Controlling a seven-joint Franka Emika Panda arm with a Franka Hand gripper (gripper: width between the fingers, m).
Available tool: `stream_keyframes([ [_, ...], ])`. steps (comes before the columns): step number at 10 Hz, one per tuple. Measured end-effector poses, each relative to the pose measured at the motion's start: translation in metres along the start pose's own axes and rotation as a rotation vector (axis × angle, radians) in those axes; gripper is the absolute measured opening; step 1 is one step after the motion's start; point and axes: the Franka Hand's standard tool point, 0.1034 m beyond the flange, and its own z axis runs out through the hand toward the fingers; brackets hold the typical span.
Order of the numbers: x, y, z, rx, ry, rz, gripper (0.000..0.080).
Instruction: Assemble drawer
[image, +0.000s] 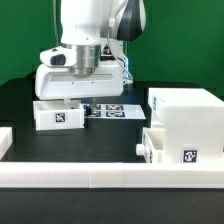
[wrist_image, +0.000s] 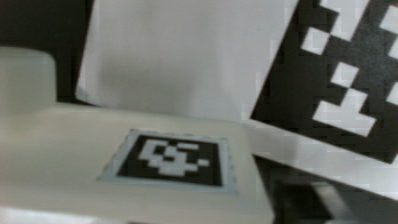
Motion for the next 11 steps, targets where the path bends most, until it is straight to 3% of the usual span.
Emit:
stream_keyframes([
  [1,-0.001,0.001,0.000,0.000,0.000,0.000,0.0095],
  [2,-0.001,0.001,0.000,0.000,0.000,-0.001,0.0041],
  [5,0.012,-0.008,-0.010,0.009,-0.004,-0.007,0.0041],
  [7,0.040,-0.015,-0.026,0.014,0.003,-0.019,0.0041],
  [11,0.100,-0.005,-0.048,0.019,0.028,-0.049,0.0042],
])
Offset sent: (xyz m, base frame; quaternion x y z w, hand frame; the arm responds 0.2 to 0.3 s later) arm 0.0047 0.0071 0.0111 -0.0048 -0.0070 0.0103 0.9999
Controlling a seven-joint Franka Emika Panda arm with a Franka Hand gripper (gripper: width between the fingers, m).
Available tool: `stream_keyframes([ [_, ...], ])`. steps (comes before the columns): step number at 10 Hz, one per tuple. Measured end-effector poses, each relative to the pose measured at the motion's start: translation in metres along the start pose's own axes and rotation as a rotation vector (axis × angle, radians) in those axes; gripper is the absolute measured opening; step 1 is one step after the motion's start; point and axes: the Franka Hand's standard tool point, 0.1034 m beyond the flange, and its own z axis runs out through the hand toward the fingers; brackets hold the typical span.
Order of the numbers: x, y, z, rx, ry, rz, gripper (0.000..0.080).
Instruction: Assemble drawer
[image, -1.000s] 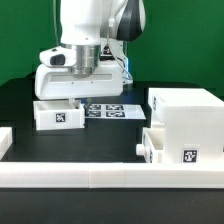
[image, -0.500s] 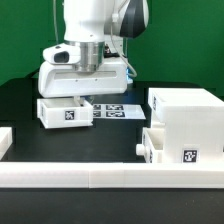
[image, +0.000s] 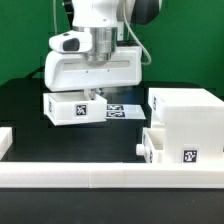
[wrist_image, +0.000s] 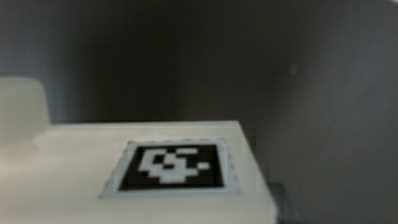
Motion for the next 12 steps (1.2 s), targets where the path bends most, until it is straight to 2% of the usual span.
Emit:
stream_keyframes([
  [2,0.010,0.004,0.000,-0.003,0.005,-0.053,0.0042],
  [4,0.007,0.003,0.002,-0.003,0.000,-0.103,0.0042],
  [7,0.008,0.005,0.002,-0.002,-0.008,-0.360,0.0042],
  [10,0.035,0.012,-0.001,-0.021,-0.039,-0.661,0.0042],
  [12,0.041,0.015,-0.003,-0.033,-0.054,-0.837,0.0042],
])
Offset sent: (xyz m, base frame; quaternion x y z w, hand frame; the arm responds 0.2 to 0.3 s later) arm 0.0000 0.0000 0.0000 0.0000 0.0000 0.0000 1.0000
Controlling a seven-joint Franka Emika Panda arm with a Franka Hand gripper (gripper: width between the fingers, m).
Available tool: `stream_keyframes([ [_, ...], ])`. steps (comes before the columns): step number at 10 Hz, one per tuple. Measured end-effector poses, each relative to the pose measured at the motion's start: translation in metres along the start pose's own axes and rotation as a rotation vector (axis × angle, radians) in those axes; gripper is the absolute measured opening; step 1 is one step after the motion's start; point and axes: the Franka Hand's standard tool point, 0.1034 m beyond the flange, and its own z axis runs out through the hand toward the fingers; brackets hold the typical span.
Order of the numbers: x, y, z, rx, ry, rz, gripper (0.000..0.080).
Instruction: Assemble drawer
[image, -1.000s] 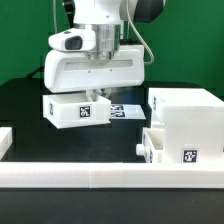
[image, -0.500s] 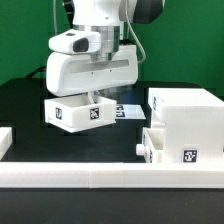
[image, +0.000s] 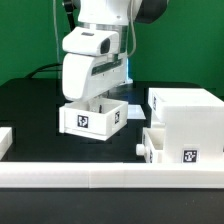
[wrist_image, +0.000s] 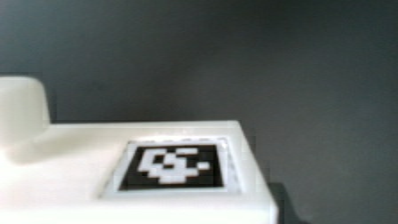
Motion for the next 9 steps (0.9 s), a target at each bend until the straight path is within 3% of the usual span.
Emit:
stream_keyframes([
  [5,-0.003,0.003,0.001,0.000,-0.012,-0.294,0.0042],
  [9,0.021,0.028,-0.007,-0.012,-0.019,-0.325,0.0042],
])
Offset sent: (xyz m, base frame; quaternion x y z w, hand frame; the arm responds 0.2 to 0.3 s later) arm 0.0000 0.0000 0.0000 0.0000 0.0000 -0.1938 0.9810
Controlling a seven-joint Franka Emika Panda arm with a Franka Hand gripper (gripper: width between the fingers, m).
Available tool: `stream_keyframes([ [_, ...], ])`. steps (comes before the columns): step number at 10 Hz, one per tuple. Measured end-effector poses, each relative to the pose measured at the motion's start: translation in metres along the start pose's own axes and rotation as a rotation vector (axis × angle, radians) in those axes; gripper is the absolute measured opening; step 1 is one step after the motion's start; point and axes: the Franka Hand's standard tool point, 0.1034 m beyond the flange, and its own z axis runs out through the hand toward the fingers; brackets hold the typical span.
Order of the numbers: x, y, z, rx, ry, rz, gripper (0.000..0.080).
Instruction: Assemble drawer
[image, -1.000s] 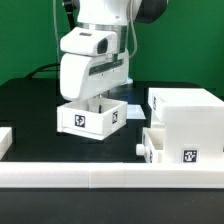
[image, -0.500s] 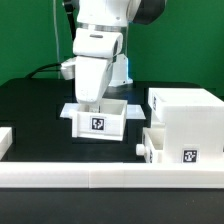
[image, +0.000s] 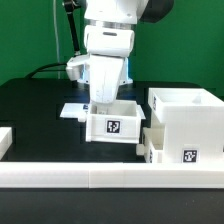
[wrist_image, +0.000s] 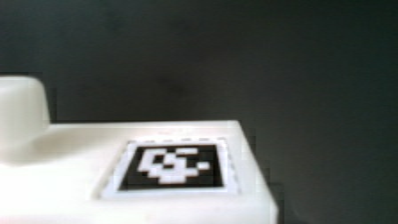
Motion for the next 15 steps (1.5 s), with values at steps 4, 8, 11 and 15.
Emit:
stream_keyframes([
  [4,0.003,0.004,0.001,-0.032,0.006,-0.004,0.0042],
  [8,0.012,0.017,0.000,-0.028,0.004,-0.001,0.0042],
  [11,0.021,0.017,0.001,-0.025,0.006,0.006,0.0042],
  [15,0.028,0.016,0.001,-0.025,0.011,0.011,0.0042],
])
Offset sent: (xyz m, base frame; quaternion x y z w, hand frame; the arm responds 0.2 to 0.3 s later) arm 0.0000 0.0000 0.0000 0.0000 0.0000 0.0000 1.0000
